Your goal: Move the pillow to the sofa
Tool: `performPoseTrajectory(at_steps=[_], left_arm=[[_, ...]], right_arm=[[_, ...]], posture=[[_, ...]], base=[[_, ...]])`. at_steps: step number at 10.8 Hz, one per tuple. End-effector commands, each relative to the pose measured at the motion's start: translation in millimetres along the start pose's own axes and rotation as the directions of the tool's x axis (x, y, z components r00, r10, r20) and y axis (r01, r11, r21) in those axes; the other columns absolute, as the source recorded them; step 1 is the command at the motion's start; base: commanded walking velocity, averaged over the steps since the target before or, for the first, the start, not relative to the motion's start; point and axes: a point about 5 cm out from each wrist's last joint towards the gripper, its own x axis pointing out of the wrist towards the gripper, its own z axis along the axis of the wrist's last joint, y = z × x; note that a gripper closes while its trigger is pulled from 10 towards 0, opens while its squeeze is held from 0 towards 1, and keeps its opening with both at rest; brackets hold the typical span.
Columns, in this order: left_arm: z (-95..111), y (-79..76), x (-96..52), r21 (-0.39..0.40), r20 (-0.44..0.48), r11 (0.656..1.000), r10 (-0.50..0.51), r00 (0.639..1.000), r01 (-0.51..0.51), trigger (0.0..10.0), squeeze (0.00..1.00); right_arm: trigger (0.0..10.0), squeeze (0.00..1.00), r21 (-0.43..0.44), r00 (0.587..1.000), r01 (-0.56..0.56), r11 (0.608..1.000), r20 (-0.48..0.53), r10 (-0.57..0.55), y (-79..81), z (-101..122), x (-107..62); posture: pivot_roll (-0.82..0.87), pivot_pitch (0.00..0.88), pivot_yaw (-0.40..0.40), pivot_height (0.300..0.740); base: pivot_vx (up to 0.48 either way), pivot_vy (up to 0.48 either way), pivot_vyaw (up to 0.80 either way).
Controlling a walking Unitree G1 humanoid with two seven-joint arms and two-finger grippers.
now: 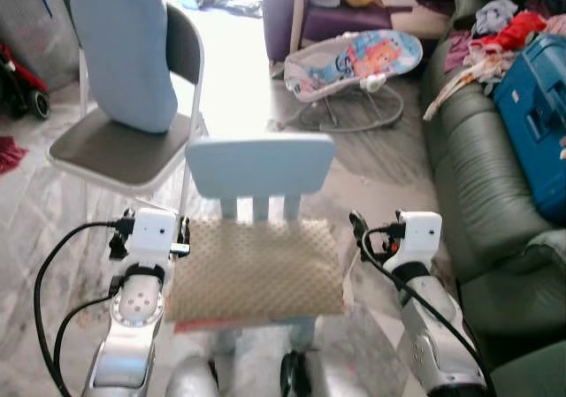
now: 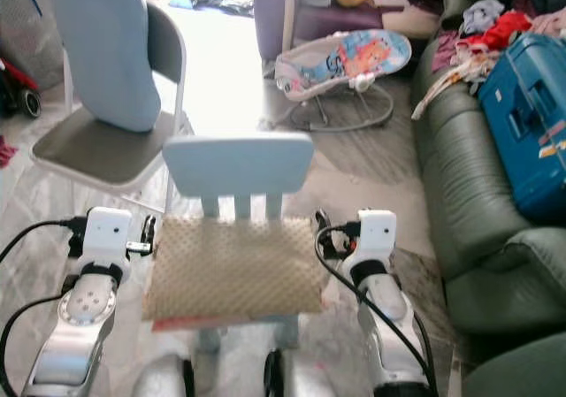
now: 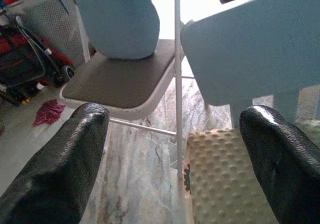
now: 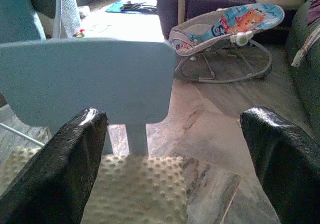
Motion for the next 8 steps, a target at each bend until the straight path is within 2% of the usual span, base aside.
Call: performPoseTrajectory(at_steps=[1,2,4,6,8], left_arm=[[1.5,1.4,0.1,0.005,0.001,1.0,0.014,1.0,-0.014,10.0,0.0],[1.6,1.1,0.3,0.005,0.001,1.0,0.014,1.0,-0.014,10.0,0.0],[4.2,3.7,0.3,0.045,0.035,0.998,0.048,0.998,-0.049,10.0,0.0],[5.3,13.6,-0.3,0.039,0.076,0.993,0.105,0.992,-0.108,10.0,0.0],[5.5,15.5,-1.0,0.078,0.083,0.991,0.102,0.991,-0.108,10.0,0.0]], right_arm=[[10.0,0.0,0.0,1.0,0.0,1.0,0.003,0.0,-1.7,0.4,0.0],[10.0,0.0,0.0,1.0,-0.001,1.0,0.004,0.001,-1.9,0.5,0.1],[10.0,0.0,0.005,1.0,-0.009,1.0,0.002,0.009,-1.3,-0.4,0.6],[10.0,0.0,0.017,0.999,-0.04,0.999,-0.003,0.04,3.7,-1.6,2.5],[10.0,0.0,0.027,0.997,-0.071,0.997,0.005,0.071,7.6,-0.7,4.5]], posture=[[0.02,0.132,-0.058,0.635],[0.02,0.132,-0.058,0.62],[0.02,0.131,-0.063,0.62],[0.04,0.132,-0.065,0.62],[0.04,0.129,-0.062,0.62]], base=[[0.0,0.0,0.0],[0.0,0.0,0.0],[0.0,0.0,0.0],[0.0,0.0,0.0],[0.0,0.0,0.0]])
